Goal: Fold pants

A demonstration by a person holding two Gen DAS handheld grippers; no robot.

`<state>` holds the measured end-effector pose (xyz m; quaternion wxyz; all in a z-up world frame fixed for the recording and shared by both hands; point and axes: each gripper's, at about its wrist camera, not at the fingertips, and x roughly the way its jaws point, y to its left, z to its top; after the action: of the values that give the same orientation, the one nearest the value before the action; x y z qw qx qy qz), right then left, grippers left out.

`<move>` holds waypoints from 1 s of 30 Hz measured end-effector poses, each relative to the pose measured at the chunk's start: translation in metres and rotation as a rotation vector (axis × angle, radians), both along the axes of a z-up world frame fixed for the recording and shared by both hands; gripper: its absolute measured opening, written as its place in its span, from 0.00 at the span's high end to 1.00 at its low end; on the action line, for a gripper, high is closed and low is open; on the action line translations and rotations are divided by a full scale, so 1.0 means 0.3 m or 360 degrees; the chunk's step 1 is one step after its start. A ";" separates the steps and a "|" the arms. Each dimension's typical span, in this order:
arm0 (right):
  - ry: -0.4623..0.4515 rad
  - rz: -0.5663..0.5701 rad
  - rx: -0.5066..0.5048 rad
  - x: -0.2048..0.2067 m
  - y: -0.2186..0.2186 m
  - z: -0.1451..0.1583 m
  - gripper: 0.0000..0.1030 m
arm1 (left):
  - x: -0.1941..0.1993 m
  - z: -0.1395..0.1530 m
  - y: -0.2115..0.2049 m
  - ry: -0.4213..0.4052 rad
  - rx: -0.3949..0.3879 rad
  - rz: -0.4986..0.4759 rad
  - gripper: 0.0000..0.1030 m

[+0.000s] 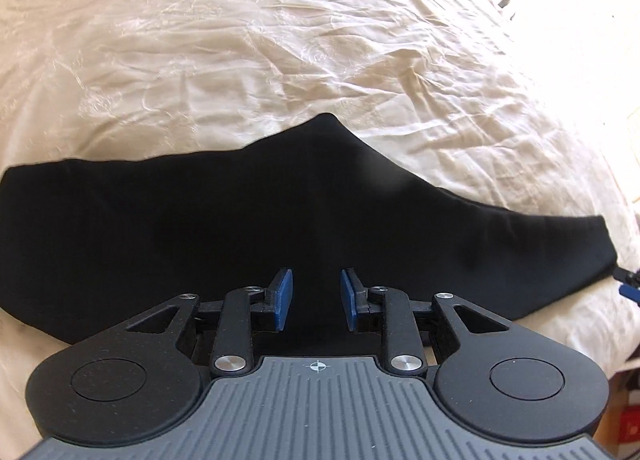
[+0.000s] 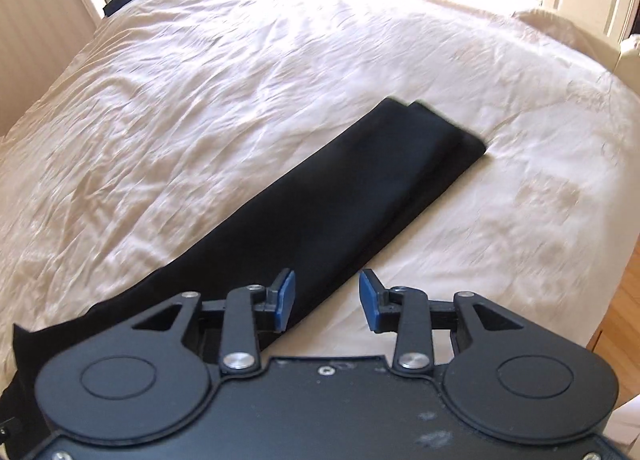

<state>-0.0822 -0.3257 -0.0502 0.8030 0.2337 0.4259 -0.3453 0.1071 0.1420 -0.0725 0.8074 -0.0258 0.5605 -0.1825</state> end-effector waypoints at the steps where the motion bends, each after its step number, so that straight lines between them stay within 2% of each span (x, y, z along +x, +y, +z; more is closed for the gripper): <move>1: 0.0002 0.0025 -0.0057 -0.002 -0.051 0.002 0.61 | 0.003 -0.030 -0.029 0.0037 0.0001 0.0042 0.75; 5: 0.0072 0.0201 -0.0252 0.049 -0.218 -0.012 0.58 | 0.023 -0.172 -0.108 0.0226 0.0123 0.0158 0.75; 7: 0.0106 0.0291 -0.0299 0.077 -0.288 -0.028 0.57 | 0.018 -0.199 -0.121 0.0237 0.0169 0.0213 0.75; 9: 0.0125 0.0369 -0.0305 0.099 -0.344 -0.048 0.56 | 0.017 -0.201 -0.127 0.0229 0.0193 0.0257 0.75; 14: 0.0175 0.0522 -0.0208 0.139 -0.434 -0.108 0.54 | 0.004 -0.189 -0.141 0.0209 0.0243 0.0322 0.75; 15: 0.0188 0.0551 -0.0169 0.148 -0.433 -0.119 0.58 | -0.003 -0.186 -0.144 0.0200 0.0259 0.0322 0.75; 17: 0.0230 0.0564 -0.0123 0.154 -0.439 -0.134 0.72 | -0.008 -0.180 -0.155 0.0183 0.0292 0.0302 0.74; 18: 0.0251 0.0572 -0.0091 0.157 -0.436 -0.142 0.96 | -0.012 -0.176 -0.161 0.0172 0.0309 0.0286 0.74; 20: 0.0214 0.0576 -0.0044 0.144 -0.437 -0.130 0.97 | -0.018 -0.164 -0.174 0.0148 0.0335 0.0259 0.74; 24: 0.0235 0.0547 -0.0159 0.106 -0.398 -0.081 0.97 | -0.045 -0.108 -0.190 0.0033 0.0320 0.0213 0.74; 26: 0.0278 0.0480 -0.0149 0.079 -0.407 -0.094 0.97 | -0.061 -0.081 -0.192 -0.0020 0.0310 0.0189 0.74; 29: 0.0306 0.0474 -0.0137 0.058 -0.404 -0.134 0.96 | -0.077 -0.058 -0.188 -0.0056 0.0309 0.0156 0.74; 30: 0.0306 0.0469 -0.0148 0.065 -0.403 -0.134 0.93 | -0.083 -0.051 -0.182 -0.0061 0.0312 0.0146 0.74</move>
<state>-0.0628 -0.4465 -0.0903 0.8105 0.0974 0.5138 -0.2639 0.0823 0.0874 -0.0878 0.8241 0.0313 0.5583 -0.0902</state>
